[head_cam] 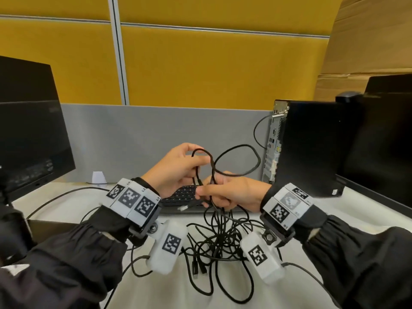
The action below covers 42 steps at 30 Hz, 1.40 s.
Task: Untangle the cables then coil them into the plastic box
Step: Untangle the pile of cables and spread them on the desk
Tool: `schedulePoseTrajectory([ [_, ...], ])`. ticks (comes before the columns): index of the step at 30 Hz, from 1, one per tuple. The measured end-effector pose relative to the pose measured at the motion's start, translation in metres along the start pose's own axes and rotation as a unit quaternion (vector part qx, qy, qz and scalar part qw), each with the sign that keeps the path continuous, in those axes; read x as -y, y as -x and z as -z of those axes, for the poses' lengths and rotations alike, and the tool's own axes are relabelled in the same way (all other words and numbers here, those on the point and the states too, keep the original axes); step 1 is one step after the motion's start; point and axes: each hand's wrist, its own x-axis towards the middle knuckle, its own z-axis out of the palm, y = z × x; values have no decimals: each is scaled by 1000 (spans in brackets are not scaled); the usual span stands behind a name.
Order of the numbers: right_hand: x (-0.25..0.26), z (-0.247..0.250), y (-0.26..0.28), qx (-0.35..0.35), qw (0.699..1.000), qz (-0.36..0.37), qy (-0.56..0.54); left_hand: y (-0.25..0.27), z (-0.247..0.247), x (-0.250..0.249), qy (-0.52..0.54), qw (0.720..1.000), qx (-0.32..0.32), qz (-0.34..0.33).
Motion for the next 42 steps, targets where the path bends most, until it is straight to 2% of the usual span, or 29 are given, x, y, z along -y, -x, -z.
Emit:
schedulePoseTrajectory([
  [3, 3, -1, -1, -15, 999, -9, -28, 1, 1, 0, 78, 997, -1, -29],
  [6, 6, 6, -4, -72, 996, 12, -44, 1, 2, 0, 151, 986, -19, -68],
  [9, 13, 21, -5, -132, 987, 50, -73, -1, 10, 22, 96, 991, -33, -84],
  [11, 17, 28, -5, -143, 981, 64, -115, 0, 8, 48, -11, 997, 56, -56],
  [13, 17, 30, -6, -145, 977, 70, -138, 2, -1, 77, -114, 973, 198, -34],
  [14, 16, 33, -8, -156, 975, 80, -139, 4, -7, 87, -149, 958, 244, -26],
  [16, 16, 42, -9, -200, 966, 102, -130, 4, -13, 97, -200, 950, 239, 1],
  [19, 20, 68, 0, -307, 928, 156, -139, 3, -4, 105, -233, 947, 208, 79],
  [23, 22, 107, 23, -453, 835, 233, -208, 5, 18, 115, -299, 925, 184, 148],
  [24, 21, 116, 30, -476, 818, 236, -219, 6, 22, 115, -307, 924, 164, 159],
  [26, 16, 124, 42, -493, 802, 241, -235, 6, 26, 113, -268, 939, 115, 180],
  [29, 0, 120, 47, -491, 810, 237, -218, 6, 27, 108, -198, 958, 33, 203],
  [32, -19, 113, 41, -487, 843, 194, -120, 3, 27, 106, -197, 958, -4, 207],
  [34, -24, 107, 41, -465, 869, 171, -8, 1, 26, 103, -198, 956, -25, 214],
  [36, -28, 97, 42, -401, 896, 150, 117, 0, 27, 102, -188, 958, -44, 210],
  [39, -36, 72, 35, -233, 937, 90, 243, 1, 26, 101, -191, 964, -39, 181],
  [40, -40, 64, 32, -190, 938, 50, 287, 2, 25, 100, -197, 964, -34, 178],
  [42, -52, 53, 26, -134, 918, -30, 372, 4, 24, 100, -203, 963, -24, 178],
])
